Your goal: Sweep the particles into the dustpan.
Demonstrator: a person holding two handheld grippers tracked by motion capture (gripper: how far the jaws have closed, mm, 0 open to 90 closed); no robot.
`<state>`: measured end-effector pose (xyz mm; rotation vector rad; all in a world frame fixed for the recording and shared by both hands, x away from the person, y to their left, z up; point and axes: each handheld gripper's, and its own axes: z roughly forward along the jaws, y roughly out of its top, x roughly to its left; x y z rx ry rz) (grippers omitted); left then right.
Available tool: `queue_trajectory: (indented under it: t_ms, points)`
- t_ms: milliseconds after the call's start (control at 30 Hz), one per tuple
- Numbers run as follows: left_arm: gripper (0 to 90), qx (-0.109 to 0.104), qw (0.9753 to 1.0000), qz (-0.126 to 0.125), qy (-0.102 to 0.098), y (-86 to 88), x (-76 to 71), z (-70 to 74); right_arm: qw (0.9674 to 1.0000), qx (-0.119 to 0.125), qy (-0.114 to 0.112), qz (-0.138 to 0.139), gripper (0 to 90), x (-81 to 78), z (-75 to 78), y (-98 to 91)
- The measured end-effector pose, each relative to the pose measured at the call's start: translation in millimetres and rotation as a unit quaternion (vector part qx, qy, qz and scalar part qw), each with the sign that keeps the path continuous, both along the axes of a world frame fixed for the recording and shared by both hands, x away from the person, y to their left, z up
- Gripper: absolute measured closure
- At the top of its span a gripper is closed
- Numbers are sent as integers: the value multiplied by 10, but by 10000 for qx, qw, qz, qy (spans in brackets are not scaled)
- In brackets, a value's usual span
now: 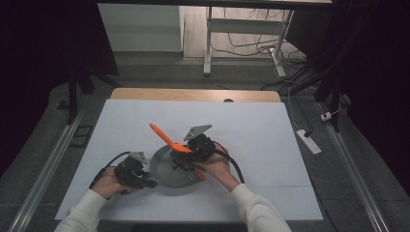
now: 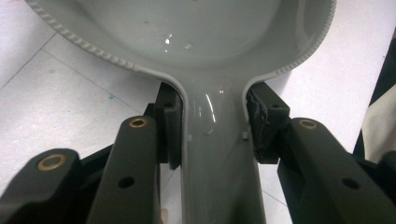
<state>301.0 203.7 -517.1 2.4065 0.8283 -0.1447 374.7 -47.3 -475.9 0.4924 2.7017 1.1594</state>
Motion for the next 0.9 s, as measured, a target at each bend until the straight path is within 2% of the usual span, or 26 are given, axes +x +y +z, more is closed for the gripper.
queue_trajectory:
  t_ms: [100, 200, 333, 600, 733, 900]
  points:
    - [615, 3, 10000, 1, -1, -1, -1, -1, 9999, 73, -144, 0, 700, -32, 68, -13]
    - [615, 2, 10000, -2, -4, 0, 0, -3, 9994, 62, -319, -157, 700, -11, 119, -85]
    - [615, 3, 10000, 1, -1, 0, -1, -3, 9986, 82, -347, -396, 700, 50, 151, -199]
    - [615, 12, 10000, -6, -9, 1, -5, 0, 9967, 73, -468, -656, 700, 90, 216, -386]
    - [615, 8, 10000, -8, -1, 1, -5, -2, 9954, -20, -497, -821, 700, 136, 196, -477]
    - [615, 8, 10000, -7, 1, 1, -5, -2, 9927, -182, -468, -1092, 700, 222, 100, -559]
